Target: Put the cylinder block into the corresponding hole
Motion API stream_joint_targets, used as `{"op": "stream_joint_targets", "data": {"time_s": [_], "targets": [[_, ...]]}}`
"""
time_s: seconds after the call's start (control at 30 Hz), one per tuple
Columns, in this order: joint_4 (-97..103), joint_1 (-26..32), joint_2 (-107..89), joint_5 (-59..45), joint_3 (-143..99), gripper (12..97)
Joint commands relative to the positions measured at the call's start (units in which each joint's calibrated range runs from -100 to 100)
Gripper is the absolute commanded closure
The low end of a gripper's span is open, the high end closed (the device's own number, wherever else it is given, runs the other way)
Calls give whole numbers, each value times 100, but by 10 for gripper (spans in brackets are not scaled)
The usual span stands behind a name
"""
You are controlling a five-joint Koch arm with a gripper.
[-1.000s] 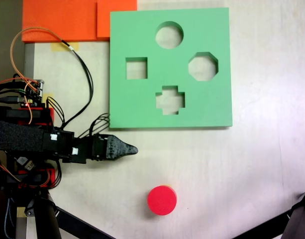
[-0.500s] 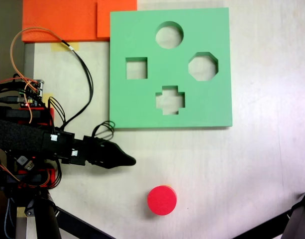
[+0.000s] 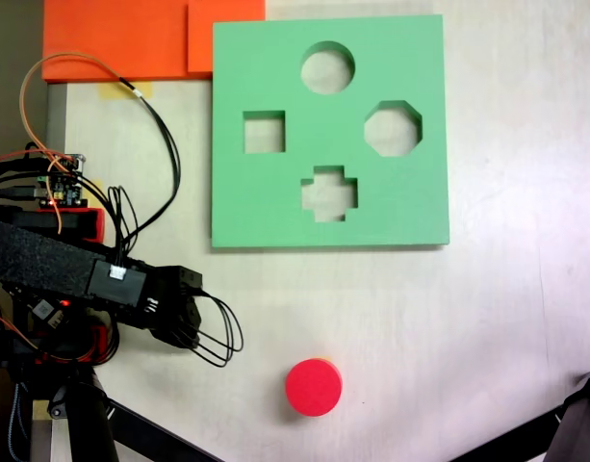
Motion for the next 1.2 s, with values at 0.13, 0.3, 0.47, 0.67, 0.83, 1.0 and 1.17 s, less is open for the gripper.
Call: {"op": "stream_joint_targets", "data": {"time_s": [0.13, 0.3, 0.47, 0.67, 0.83, 1.0, 1.17], "targets": [[-301, -107, -55, -5, 242, 650], [662, -171, -55, -98, 432, 620], [1952, -151, -55, -117, 442, 623], [3435, -147, -55, -107, 163, 629], [7758, -49, -55, -117, -1233, 630], [10349, -88, -55, 29, -2240, 588], [10965, -73, 1, 410, -2430, 550]]}}
